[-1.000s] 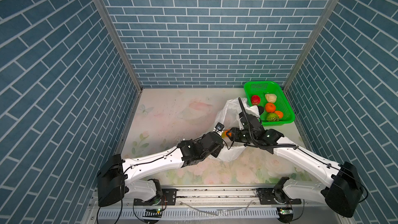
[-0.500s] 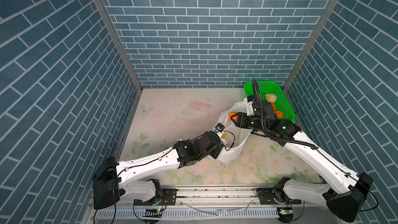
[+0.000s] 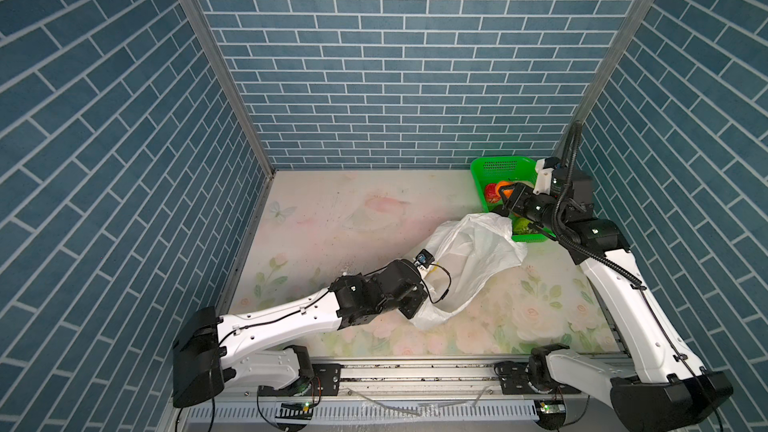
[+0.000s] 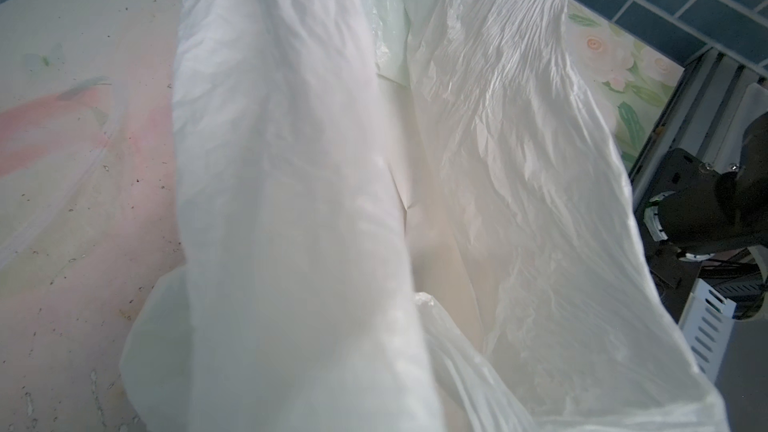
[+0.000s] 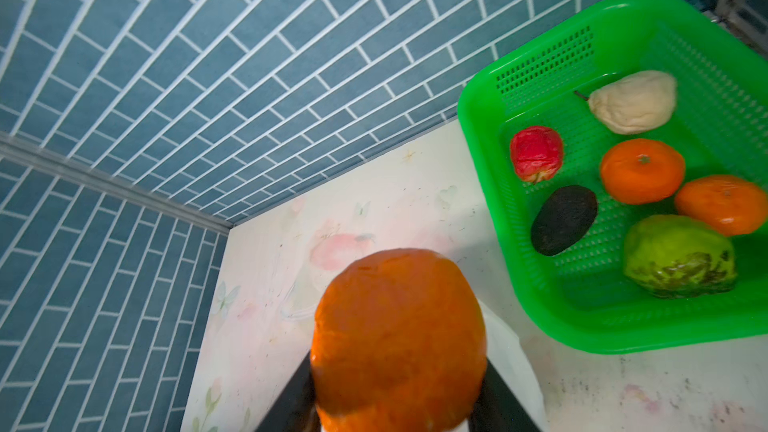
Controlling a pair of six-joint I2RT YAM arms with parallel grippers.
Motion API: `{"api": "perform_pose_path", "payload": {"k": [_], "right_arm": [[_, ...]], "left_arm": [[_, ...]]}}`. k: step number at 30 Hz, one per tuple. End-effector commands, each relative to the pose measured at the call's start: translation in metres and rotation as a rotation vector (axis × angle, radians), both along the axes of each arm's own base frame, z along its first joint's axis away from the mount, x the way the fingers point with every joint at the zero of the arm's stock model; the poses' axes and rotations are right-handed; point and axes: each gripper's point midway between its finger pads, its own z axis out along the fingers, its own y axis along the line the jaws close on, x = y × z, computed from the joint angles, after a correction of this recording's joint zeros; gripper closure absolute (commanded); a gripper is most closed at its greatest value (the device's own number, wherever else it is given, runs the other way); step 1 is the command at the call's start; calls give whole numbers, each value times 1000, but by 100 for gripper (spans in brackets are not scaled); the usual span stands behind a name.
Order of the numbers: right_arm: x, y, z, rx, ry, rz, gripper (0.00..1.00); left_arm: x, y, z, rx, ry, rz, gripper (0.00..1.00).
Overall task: Untie the knot of the plastic bag and take out the fruit
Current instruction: 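Lower the orange into the basket and open the right gripper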
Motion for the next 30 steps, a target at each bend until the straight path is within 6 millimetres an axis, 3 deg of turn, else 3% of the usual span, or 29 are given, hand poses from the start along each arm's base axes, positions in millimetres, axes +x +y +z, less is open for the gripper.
{"api": "perform_pose_path", "payload": {"k": [1,10,16,20,24,30], "right_arm": [[33,-18,3,-36,-55,-38,50],[130,-71,-77,-134,27,-175,50],[175,-90,-124,-143,95,-210,50],[196,-92,-150,-143,147,-203,49],[208,-96,-168,-156,185,-213,37],[209,-97,-170,-161,196,-223,25]], "left_arm": [[-8,11,-6,39,5,-26,100],[-6,31,-7,88,-57,-18,100],[-3,42,-11,93,-94,11,100],[-2,47,-12,92,-103,25,100],[0,50,-10,96,-113,36,100],[0,51,-8,97,-118,41,100]]}}
